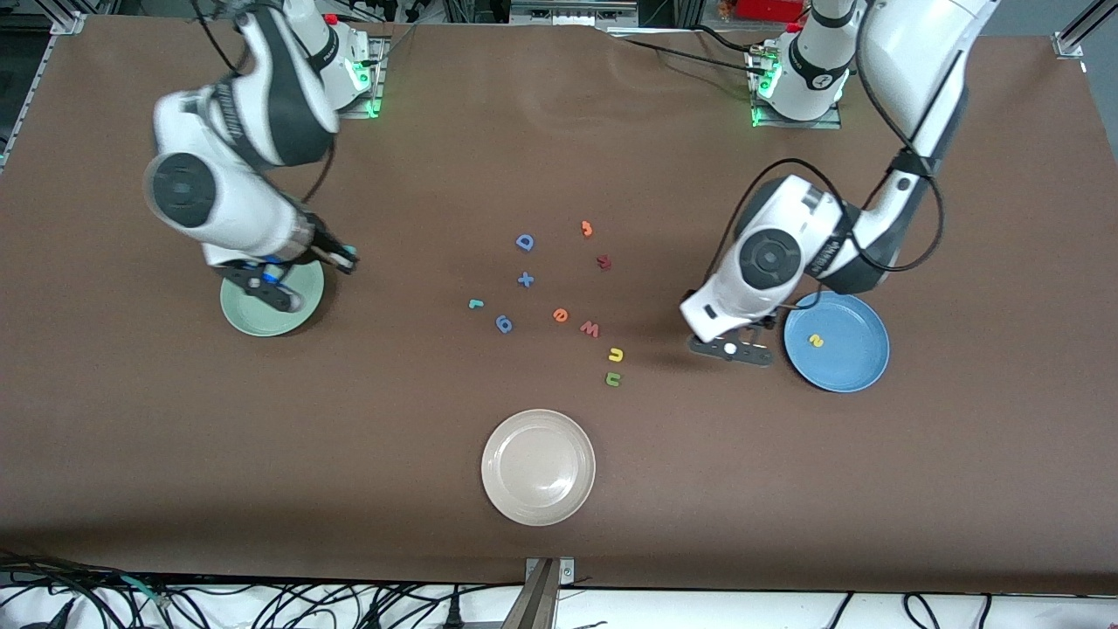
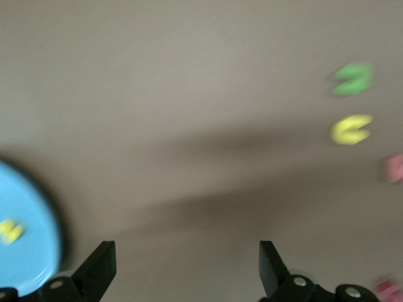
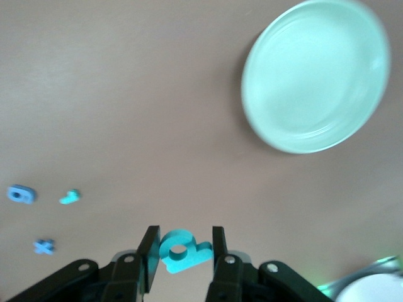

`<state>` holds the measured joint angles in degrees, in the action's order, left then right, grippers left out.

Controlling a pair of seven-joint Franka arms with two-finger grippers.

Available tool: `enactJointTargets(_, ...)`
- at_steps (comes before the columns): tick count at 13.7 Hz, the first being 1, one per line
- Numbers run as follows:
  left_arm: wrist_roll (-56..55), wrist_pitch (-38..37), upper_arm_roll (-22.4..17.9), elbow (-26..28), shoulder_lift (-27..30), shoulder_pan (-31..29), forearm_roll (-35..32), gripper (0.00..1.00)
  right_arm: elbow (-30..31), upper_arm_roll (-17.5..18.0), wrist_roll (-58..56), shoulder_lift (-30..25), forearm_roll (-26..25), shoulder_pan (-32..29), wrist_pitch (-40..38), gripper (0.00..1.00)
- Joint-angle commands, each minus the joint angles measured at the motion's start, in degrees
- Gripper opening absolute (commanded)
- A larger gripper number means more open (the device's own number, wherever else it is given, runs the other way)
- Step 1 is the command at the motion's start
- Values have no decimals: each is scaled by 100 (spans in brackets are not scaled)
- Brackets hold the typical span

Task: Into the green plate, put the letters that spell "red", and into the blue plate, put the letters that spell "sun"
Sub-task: 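Drop the yellow letter on the blue plate while the right gripper carries, then drop the teal p on the green plate while the left gripper grasps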

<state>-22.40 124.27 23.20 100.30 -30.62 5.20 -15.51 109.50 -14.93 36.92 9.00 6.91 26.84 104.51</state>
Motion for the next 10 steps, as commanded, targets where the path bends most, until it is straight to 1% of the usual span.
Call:
enactJointTargets(1, -19, 762, -26, -230, -391, 130, -198, 100, 133, -667, -1288, -109, 136, 23, -194, 13)
enactJointTargets(3, 16, 1396, -26, -230, -663, 245, -207, 100, 194, -1028, -1914, -31, 118, 23, -168, 13)
enactJointTargets(4, 16, 1538, -35, -239, -787, 358, -225, 100, 264, -1117, -2056, 48, 118, 23, -98, 13)
enactJointTargets(5, -10, 1574, -61, -256, -883, 542, -251, 100, 343, -1135, -2136, 110, 118, 14, 7, 13)
enactJointTargets(6, -1, 1574, -87, -491, -998, 648, -268, 100, 544, -1179, -2249, 145, 118, 14, 234, 13)
enactJointTargets(7, -19, 1574, -88, -685, -1138, 754, -277, 100, 798, -1214, -2416, 145, 118, 5, 567, 13)
enactJointTargets(8, -36, 1574, -131, -756, -1252, 877, -269, 100, 1088, -1241, -2618, 180, 118, -12, 927, 13)
enactJointTargets(10, -36, 1574, -577, -880, -1315, 1306, -321, 100, 1476, -1285, -2874, 268, 118, -56, 1456, 13)
